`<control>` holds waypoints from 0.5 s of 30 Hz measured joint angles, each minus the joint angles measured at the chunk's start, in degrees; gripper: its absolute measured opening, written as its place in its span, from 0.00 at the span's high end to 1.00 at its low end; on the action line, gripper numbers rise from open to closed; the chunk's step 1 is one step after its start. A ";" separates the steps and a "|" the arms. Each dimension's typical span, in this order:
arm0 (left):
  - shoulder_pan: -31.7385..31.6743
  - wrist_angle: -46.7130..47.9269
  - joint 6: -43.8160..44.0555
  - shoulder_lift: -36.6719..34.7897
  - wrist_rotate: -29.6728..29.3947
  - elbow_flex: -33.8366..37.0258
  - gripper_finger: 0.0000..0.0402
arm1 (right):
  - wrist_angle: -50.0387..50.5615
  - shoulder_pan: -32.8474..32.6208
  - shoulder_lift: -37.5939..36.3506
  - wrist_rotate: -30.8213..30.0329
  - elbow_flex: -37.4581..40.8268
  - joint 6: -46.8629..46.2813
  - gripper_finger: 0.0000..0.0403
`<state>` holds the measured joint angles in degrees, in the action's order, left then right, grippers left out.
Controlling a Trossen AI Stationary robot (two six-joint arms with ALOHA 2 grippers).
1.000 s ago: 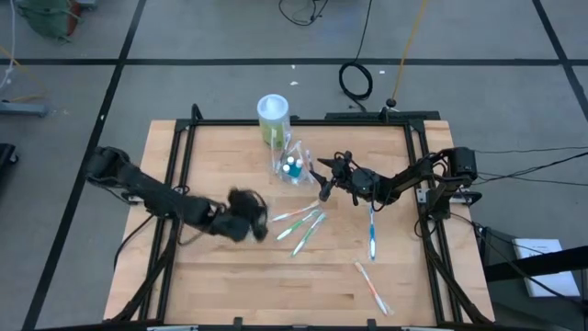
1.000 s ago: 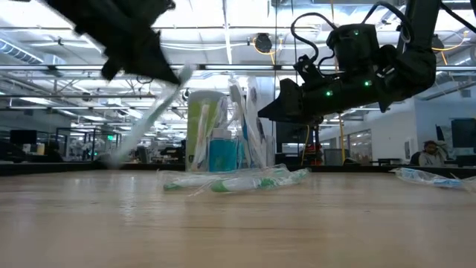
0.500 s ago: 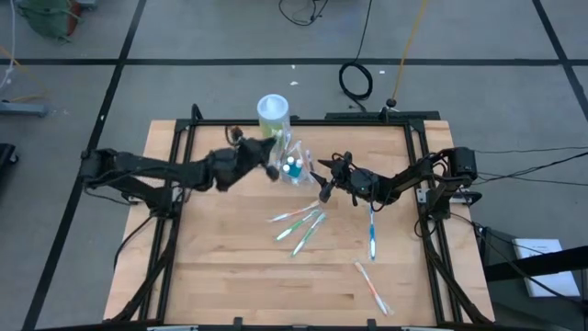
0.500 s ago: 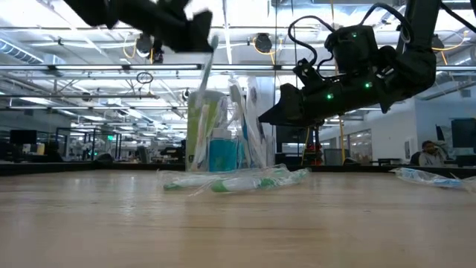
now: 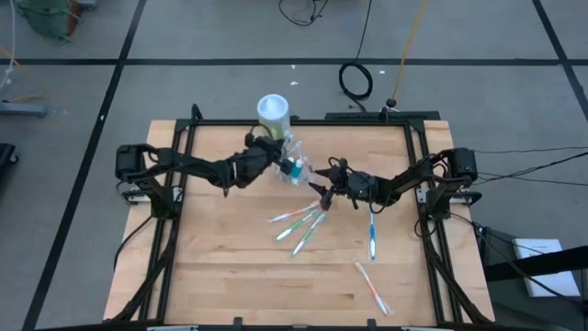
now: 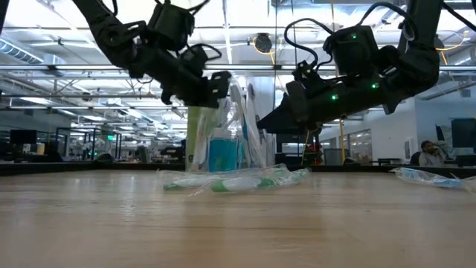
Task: Pick & Place toothbrushing station
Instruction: Put the green toothbrush into the left of the transparent organizer
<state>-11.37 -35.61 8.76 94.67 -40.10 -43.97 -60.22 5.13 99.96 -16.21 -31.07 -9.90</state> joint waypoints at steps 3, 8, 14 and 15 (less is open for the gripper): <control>1.20 4.18 0.55 -0.03 -2.76 -0.01 0.99 | 1.06 -1.19 0.00 0.07 0.00 0.07 0.44; 3.07 8.36 0.60 -0.72 -3.22 -0.01 0.90 | 1.88 -2.48 -0.02 -0.21 -0.04 0.07 0.44; 4.02 9.77 0.39 -0.72 -5.49 -0.01 0.76 | 2.61 -2.78 -2.64 -1.96 -0.04 -0.72 0.44; 4.02 10.19 0.07 -0.72 -5.82 -0.01 0.73 | 3.61 -2.72 -3.61 -2.43 -0.04 -1.07 0.44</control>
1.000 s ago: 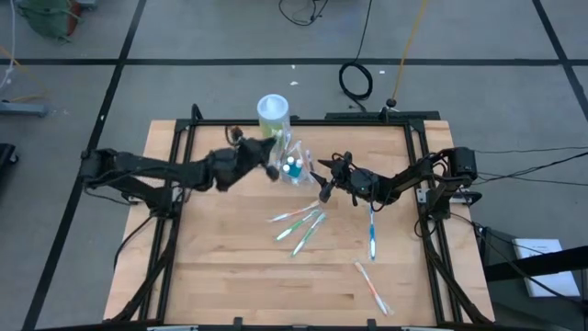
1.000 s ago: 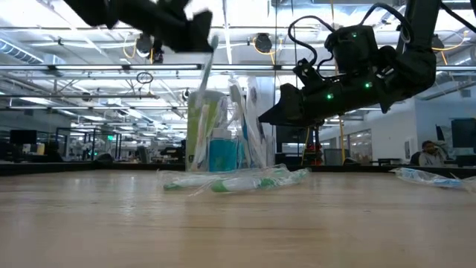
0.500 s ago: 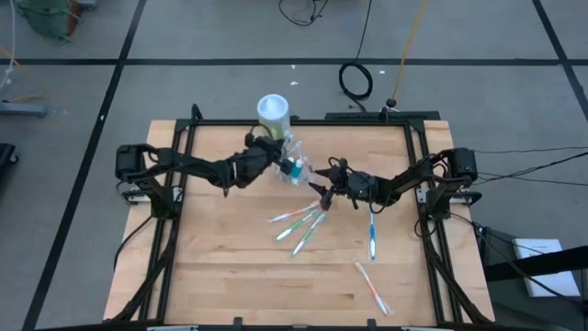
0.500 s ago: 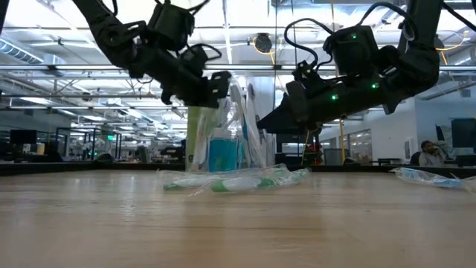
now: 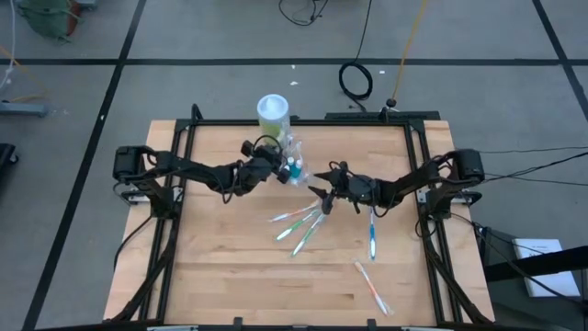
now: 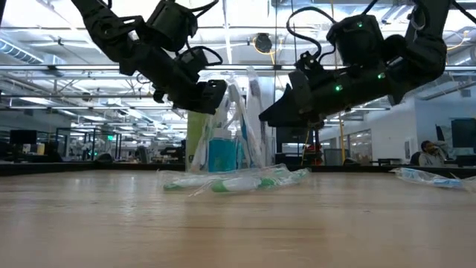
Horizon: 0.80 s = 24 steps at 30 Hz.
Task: Pick & Place toothbrushing station
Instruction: Put the green toothbrush into the left of the transparent organizer, then put the green toothbrush into the right of the transparent organizer
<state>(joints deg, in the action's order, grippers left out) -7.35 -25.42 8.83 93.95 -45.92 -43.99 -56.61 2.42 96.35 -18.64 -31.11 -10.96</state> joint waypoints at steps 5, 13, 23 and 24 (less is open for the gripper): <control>1.14 0.43 -5.69 0.00 -6.56 -0.05 0.58 | 8.45 -0.04 -6.73 -4.89 0.00 -0.54 0.44; 5.98 1.98 -10.24 -5.24 -10.97 -0.26 0.44 | 27.44 -1.81 -15.70 -2.02 0.02 -15.16 0.44; 11.46 7.90 -6.63 -10.69 -10.18 -0.31 0.47 | 57.19 -6.03 -23.88 14.50 0.02 -36.27 0.46; 11.79 8.05 -6.32 -10.61 -9.71 -0.31 0.48 | 59.08 -6.69 -23.90 14.95 0.02 -38.33 0.47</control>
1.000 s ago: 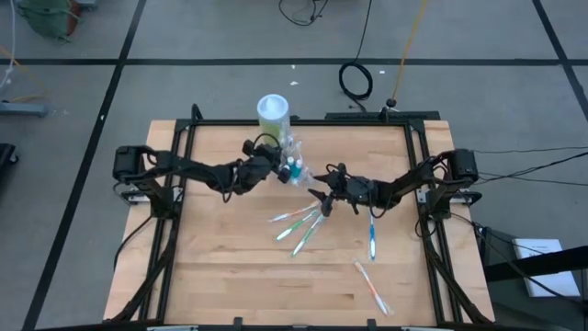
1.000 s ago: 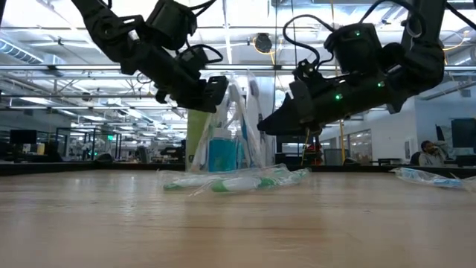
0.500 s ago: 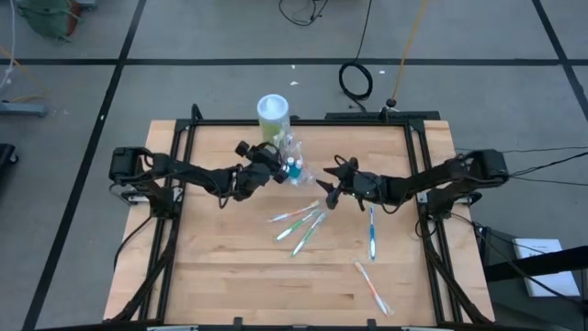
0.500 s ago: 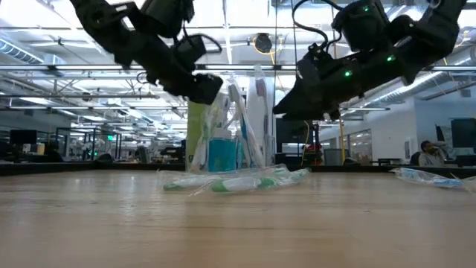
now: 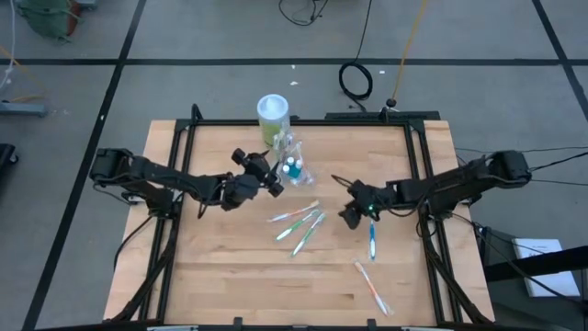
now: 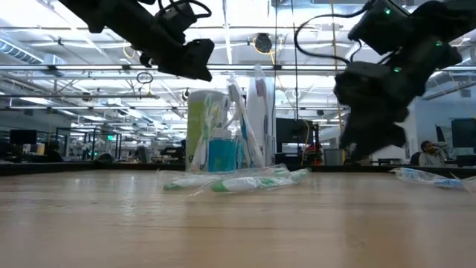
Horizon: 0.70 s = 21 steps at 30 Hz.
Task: Pick & Place toothbrushing station
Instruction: Put the green toothbrush into the right of the transparent organizer
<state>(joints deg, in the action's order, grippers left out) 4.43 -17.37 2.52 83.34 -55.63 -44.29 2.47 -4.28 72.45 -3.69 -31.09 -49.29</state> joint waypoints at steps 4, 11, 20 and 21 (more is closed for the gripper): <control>0.63 1.12 2.73 -0.05 4.36 0.00 0.50 | 7.92 -2.68 0.07 5.12 0.04 -7.59 0.49; 0.47 0.96 4.10 -0.01 9.70 0.00 0.52 | 14.33 -7.74 0.03 7.11 -0.02 -18.59 0.50; 0.47 2.12 5.17 -0.01 25.75 0.00 0.54 | 12.43 -10.86 0.08 -0.93 0.00 -18.13 0.50; 0.48 2.55 5.53 -0.01 30.06 0.00 0.55 | 12.34 -10.86 0.08 -2.11 0.00 -17.72 0.50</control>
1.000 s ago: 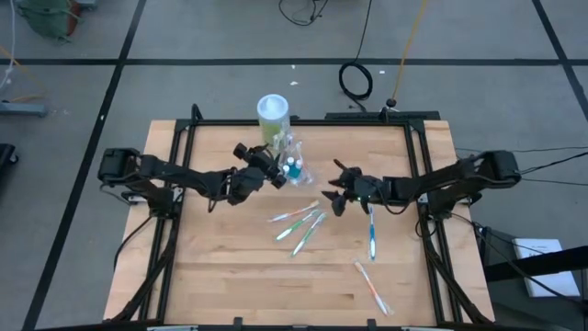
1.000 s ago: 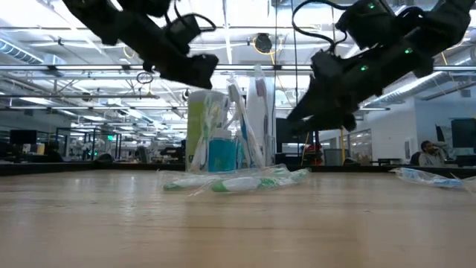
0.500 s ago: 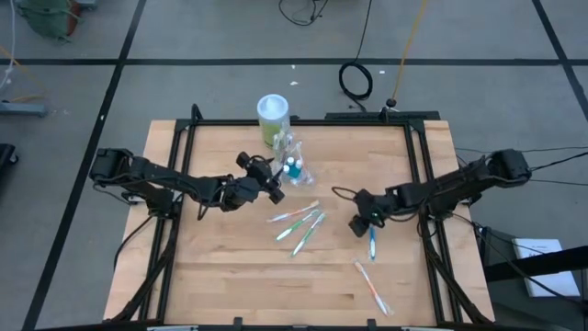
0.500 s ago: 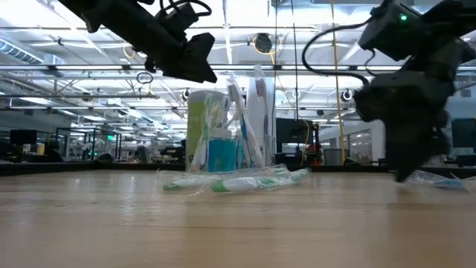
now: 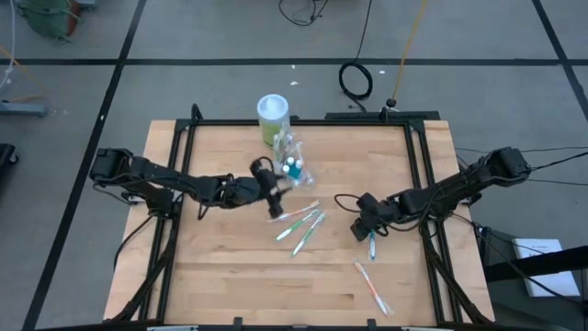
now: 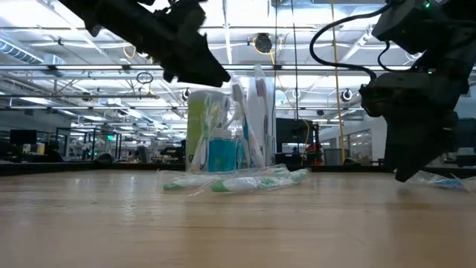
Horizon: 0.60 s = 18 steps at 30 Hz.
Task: Pick & Place toothbrushing station
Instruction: Put the green toothbrush into the right of the transparent organizer
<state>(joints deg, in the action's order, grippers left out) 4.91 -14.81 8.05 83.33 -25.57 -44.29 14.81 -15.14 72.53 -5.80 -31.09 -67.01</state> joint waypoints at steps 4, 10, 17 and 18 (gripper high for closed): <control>0.29 4.57 3.03 0.00 13.69 0.02 0.57 | 0.00 0.02 0.00 -0.77 0.00 2.22 0.50; 2.01 10.18 7.28 2.40 14.00 0.07 0.62 | -1.09 0.06 0.00 -10.14 0.01 5.85 0.50; 1.99 6.28 7.14 10.26 24.76 0.04 0.63 | -8.37 0.83 0.02 -15.22 0.02 14.46 0.50; 2.03 5.22 6.56 11.29 25.53 0.03 0.63 | -9.95 0.93 0.02 -15.17 0.02 15.50 0.50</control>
<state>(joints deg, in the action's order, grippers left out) 6.94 -9.60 14.61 94.62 -0.05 -44.26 4.86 -14.21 72.55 -20.97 -31.07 -51.51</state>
